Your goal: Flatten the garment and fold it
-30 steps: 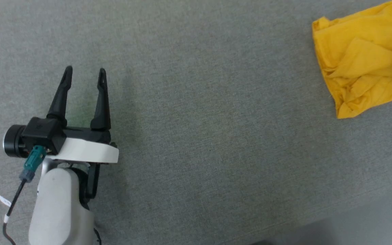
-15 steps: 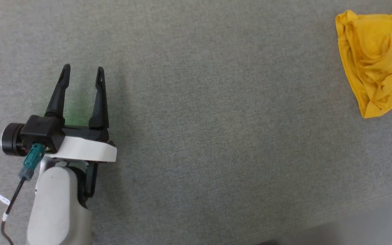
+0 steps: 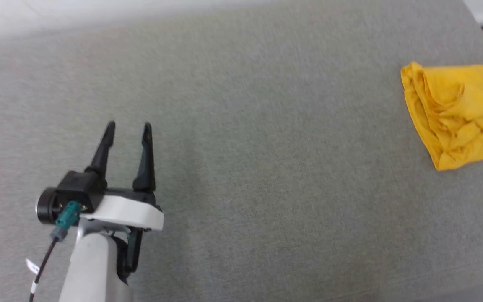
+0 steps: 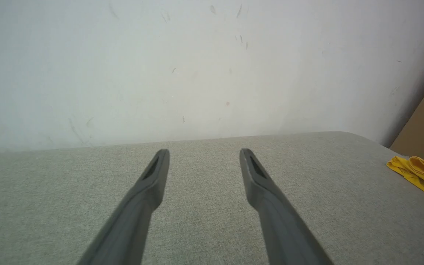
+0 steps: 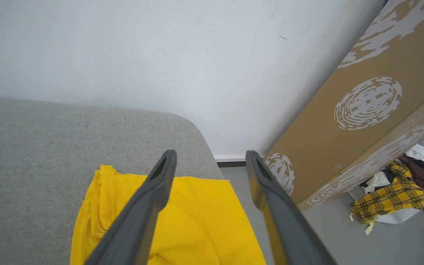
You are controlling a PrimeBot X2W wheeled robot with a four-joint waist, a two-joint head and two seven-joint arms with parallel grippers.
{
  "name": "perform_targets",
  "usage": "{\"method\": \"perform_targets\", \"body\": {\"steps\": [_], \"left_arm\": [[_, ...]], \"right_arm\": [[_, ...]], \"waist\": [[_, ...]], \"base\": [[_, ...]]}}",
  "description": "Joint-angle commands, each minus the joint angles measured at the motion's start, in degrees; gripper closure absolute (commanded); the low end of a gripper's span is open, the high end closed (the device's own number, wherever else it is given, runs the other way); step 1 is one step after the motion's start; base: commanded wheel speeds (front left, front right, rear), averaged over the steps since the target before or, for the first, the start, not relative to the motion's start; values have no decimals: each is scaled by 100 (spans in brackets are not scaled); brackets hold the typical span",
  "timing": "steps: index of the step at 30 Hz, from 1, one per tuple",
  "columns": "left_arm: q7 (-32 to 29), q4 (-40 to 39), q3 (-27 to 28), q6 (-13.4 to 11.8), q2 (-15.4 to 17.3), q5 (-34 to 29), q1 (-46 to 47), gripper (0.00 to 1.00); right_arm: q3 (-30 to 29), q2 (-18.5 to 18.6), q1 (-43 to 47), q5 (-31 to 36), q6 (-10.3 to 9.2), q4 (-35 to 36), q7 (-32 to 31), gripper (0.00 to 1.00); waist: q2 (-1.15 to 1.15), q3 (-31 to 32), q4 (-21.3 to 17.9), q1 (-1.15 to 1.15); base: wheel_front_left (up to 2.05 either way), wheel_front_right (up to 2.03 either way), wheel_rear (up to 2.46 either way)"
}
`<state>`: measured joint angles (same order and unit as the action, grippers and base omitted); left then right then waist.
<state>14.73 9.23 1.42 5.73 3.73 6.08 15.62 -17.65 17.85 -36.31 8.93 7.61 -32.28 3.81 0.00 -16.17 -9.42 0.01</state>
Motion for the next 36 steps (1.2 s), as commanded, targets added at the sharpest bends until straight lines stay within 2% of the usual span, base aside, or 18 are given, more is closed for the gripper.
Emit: {"method": "perform_targets", "body": {"steps": [1, 8, 15, 26, 36], "left_arm": [[27, 51, -36, -36, -24, 31, -115, 0], [27, 166, -223, -139, -70, 113, -377, 0], [27, 265, -360, -170, -81, 208, -583, 0], [27, 326, -621, -240, -84, 388, -855, 0], [27, 326, -686, -409, -85, 482, -1157, 0]], "right_arm": [[96, -46, 249, -221, -12, 217, 53, 0], [260, -395, 1433, -1007, -12, 1811, -34, 0], [529, -951, 2401, -1322, -12, 2991, -75, 0], [1128, -1396, 3500, -1271, -12, 3564, 219, 0], [1233, -1494, 4062, -1339, -12, 3278, 561, 0]], "waist": [[0, 613, 389, -1], [0, 1033, 760, -1], [0, 1269, 1033, -1], [0, 1596, 1371, -1], [0, 1769, 1444, -1]], "base": [[0, 0, 0], [0, 0, 0], [0, 0, 0], [0, 0, 0], [0, 0, 0]]}}
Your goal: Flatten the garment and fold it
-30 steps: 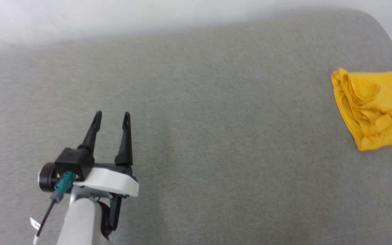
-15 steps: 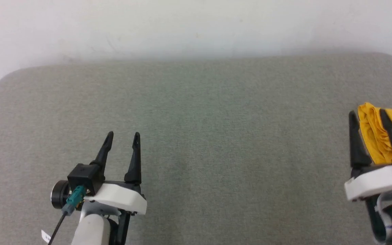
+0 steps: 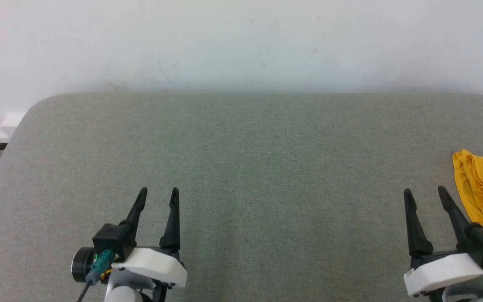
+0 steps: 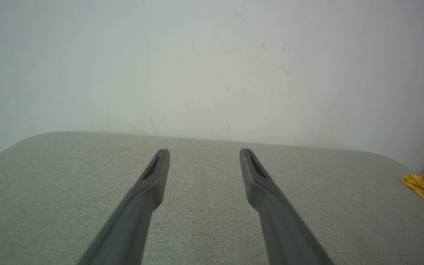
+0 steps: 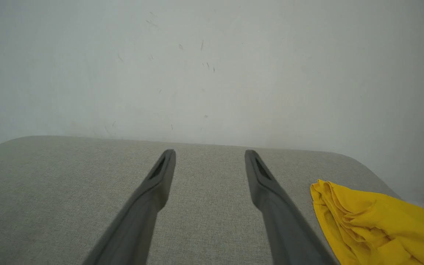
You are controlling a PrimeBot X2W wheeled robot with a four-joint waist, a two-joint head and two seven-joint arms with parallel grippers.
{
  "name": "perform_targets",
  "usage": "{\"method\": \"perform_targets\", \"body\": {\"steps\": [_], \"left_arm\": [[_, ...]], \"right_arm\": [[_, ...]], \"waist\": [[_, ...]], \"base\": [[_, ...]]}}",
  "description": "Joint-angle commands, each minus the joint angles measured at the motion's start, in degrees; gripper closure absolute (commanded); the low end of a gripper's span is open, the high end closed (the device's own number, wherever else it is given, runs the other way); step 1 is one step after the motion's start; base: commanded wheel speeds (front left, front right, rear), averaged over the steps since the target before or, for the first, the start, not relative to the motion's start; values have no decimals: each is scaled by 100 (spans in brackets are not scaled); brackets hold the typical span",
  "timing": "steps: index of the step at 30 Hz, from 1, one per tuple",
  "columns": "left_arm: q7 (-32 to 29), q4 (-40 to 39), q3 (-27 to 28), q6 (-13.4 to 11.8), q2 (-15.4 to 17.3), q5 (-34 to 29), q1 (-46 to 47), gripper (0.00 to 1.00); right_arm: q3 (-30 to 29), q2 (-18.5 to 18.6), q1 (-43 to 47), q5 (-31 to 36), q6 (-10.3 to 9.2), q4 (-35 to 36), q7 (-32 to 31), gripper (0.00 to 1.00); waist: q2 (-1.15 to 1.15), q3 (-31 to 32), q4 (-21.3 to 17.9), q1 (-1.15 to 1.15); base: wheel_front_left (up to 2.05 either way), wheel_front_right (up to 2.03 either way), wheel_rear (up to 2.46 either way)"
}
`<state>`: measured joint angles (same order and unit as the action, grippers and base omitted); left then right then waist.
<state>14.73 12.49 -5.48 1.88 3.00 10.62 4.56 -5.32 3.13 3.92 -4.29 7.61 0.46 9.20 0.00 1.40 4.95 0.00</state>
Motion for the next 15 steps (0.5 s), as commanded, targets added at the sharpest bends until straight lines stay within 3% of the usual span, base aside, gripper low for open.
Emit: {"method": "perform_targets", "body": {"steps": [1, 15], "left_arm": [[27, -2, 14, -35, -12, 30, -87, 0], [27, 18, 75, -54, -12, 91, -303, 0]], "right_arm": [[10, -22, 59, -43, -12, -38, 44, 0], [100, -24, 116, -178, -12, -427, 225, 0]], "waist": [[0, 25, 7, 0], [0, 78, 46, 0]], "base": [[0, 0, 0], [0, 0, 0]]}}
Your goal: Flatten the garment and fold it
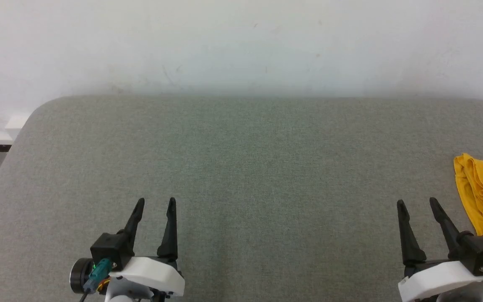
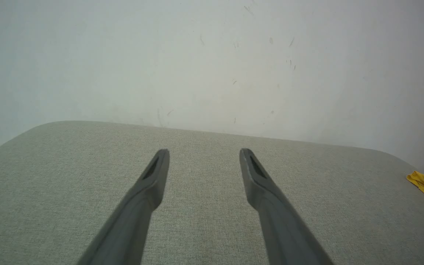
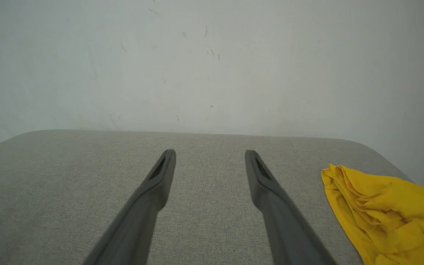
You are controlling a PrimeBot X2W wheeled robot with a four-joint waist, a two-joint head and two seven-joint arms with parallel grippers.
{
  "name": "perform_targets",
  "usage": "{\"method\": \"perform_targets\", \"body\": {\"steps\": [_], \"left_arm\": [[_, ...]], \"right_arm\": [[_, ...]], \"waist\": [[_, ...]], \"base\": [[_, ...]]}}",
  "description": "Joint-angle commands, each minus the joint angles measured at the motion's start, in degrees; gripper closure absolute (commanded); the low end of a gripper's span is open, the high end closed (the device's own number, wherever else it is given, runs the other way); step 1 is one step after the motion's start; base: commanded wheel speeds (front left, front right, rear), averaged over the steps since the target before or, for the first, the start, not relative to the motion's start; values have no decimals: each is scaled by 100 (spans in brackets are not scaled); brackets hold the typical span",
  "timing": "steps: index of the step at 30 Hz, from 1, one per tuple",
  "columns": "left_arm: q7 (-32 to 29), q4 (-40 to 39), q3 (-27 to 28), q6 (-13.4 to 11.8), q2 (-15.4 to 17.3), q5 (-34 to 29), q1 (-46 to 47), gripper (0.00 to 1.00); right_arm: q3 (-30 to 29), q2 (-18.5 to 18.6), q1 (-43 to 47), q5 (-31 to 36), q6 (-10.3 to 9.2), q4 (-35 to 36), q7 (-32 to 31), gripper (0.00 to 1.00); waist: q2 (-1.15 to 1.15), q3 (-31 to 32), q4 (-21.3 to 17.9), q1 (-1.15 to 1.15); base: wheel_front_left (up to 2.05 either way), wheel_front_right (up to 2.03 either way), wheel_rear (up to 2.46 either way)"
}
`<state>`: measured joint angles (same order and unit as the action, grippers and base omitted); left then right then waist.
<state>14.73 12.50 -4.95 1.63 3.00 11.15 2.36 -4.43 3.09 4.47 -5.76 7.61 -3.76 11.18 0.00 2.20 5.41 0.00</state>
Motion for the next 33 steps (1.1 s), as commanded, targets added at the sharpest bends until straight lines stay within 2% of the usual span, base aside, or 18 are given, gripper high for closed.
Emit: {"method": "perform_targets", "body": {"steps": [1, 7, 8, 33], "left_arm": [[27, 16, 27, -30, -12, 43, -80, 0], [27, 25, 40, -32, -12, 58, -62, 0], [0, 6, 23, -16, 0, 9, 0, 100], [-168, -133, 66, -32, 0, -118, -23, 100]], "right_arm": [[14, -21, 58, -42, -12, -21, 35, 0], [33, -21, 41, -77, -12, -75, 52, 0], [41, 0, 1, -40, 0, -71, 12, 100], [115, 2, -49, 31, -1, -23, -127, 100]], "waist": [[0, -7, -1, 0], [0, -21, -17, 0], [0, -22, -17, 0], [0, -46, -79, -1]], "base": [[0, 0, 0], [0, 0, 0], [0, 0, 0], [0, 0, 0]]}}
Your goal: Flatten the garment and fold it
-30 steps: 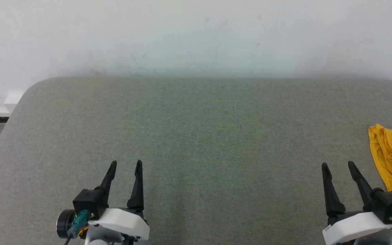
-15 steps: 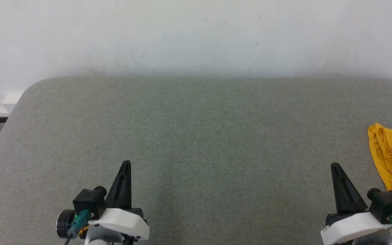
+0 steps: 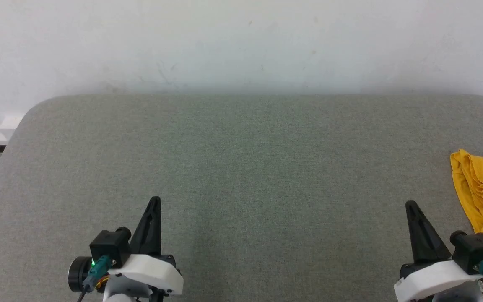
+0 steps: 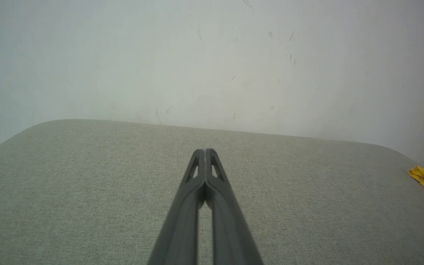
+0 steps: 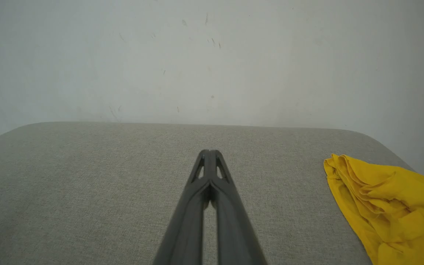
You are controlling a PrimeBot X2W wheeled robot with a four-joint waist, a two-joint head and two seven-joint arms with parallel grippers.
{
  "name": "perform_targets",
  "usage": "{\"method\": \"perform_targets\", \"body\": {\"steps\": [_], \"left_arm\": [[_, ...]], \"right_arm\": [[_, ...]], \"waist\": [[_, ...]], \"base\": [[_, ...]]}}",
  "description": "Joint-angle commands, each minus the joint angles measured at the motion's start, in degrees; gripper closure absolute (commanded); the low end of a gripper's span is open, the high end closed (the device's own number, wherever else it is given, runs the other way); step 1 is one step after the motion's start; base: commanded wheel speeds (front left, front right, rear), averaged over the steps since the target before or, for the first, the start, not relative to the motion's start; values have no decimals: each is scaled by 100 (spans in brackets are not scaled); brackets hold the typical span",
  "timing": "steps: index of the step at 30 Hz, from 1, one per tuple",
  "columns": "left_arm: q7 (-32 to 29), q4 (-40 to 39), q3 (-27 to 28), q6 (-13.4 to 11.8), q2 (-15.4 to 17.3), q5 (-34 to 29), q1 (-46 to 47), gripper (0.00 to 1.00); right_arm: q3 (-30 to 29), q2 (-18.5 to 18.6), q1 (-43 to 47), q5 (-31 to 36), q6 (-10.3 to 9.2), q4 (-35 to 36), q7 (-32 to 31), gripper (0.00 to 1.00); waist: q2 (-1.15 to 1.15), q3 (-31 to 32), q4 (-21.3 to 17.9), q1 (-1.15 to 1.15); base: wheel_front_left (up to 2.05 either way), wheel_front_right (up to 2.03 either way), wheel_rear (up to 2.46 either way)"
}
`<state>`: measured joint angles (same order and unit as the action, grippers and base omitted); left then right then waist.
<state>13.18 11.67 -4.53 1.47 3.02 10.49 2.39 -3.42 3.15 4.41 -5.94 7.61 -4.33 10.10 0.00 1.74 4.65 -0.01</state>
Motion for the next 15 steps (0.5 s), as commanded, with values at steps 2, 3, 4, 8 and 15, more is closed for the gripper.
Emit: {"method": "perform_targets", "body": {"steps": [2, 3, 4, 8, 15], "left_arm": [[-37, -71, 32, -18, -2, -70, -30, 100], [-49, -81, 36, -20, -2, -79, -32, 100], [-60, -91, 39, -21, -2, -87, -34, 100], [-107, -131, 55, -25, -2, -123, -41, 100], [-189, -201, 82, -34, -3, -186, -55, 100]], "right_arm": [[20, -4, -50, 58, -1, 42, -37, 100], [23, -5, -54, 63, -2, 45, -46, 100], [26, -5, -58, 68, -2, 49, -55, 100], [37, -6, -72, 87, -2, 63, -90, 100], [58, -7, -97, 122, -3, 88, -153, 100]], "waist": [[0, -4, -10, 0], [0, -6, -15, 0], [0, -7, -19, 0], [0, -13, -35, 0], [0, -24, -64, 0]], "base": [[0, 0, 0], [0, 0, 0], [0, 0, 0], [0, 0, 0], [0, 0, 0]]}}
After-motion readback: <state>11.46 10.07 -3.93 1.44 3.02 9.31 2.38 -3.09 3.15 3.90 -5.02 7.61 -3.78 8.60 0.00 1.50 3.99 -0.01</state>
